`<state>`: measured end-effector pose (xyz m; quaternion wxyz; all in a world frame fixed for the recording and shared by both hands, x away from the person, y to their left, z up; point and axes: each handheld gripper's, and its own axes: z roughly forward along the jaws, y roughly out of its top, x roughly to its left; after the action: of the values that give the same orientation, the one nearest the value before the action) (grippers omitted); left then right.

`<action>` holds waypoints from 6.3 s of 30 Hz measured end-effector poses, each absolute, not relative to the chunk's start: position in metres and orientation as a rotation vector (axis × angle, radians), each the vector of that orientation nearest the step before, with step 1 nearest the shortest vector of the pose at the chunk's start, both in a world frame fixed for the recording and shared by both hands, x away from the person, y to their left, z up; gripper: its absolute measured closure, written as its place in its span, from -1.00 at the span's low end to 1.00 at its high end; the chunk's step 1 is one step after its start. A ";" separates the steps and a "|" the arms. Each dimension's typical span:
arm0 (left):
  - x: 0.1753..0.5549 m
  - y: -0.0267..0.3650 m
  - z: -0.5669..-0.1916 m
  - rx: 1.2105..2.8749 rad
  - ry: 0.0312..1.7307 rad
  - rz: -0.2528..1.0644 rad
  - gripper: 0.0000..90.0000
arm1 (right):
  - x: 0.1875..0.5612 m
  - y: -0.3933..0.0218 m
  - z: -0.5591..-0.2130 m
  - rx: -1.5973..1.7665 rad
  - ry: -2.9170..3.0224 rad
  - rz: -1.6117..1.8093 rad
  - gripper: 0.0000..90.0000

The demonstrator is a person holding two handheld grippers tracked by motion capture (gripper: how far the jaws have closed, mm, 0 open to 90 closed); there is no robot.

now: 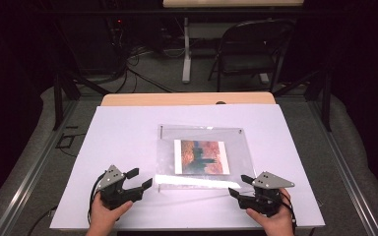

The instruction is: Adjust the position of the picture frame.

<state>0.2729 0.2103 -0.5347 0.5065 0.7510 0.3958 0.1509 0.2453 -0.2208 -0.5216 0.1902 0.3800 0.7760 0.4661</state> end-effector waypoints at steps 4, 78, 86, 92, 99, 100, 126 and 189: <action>0.274 0.210 -0.534 1.819 0.948 0.359 -0.29 | 0.245 -0.221 -0.522 1.072 2.168 1.311 -0.18; 0.283 0.169 -0.556 2.093 0.842 0.225 0.69 | 0.247 -0.211 -0.525 1.094 2.284 1.423 0.25; 0.287 0.165 -0.559 2.103 0.838 0.226 0.77 | 0.247 -0.202 -0.528 1.105 2.339 1.407 0.41; 0.287 0.166 -0.559 2.097 0.844 0.215 0.77 | 0.249 -0.195 -0.532 1.124 2.394 1.382 0.60; 0.287 0.167 -0.555 2.078 0.845 0.200 0.78 | 0.251 -0.191 -0.535 1.155 2.440 1.323 0.97; 0.287 0.167 -0.555 2.076 0.845 0.196 0.79 | 0.252 -0.191 -0.536 1.160 2.444 1.319 1.00; 0.276 0.159 -0.548 2.077 0.764 0.171 0.82 | 0.282 -0.199 -0.538 1.522 2.529 1.294 1.00; 0.299 0.089 -0.554 2.028 0.769 0.098 0.37 | 0.360 -0.243 -0.527 1.678 2.309 1.174 0.79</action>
<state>0.2993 0.0892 -0.5544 0.4663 0.8263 0.3132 0.0400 0.3602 -0.2425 -0.5269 0.0275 0.5434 0.7479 0.3801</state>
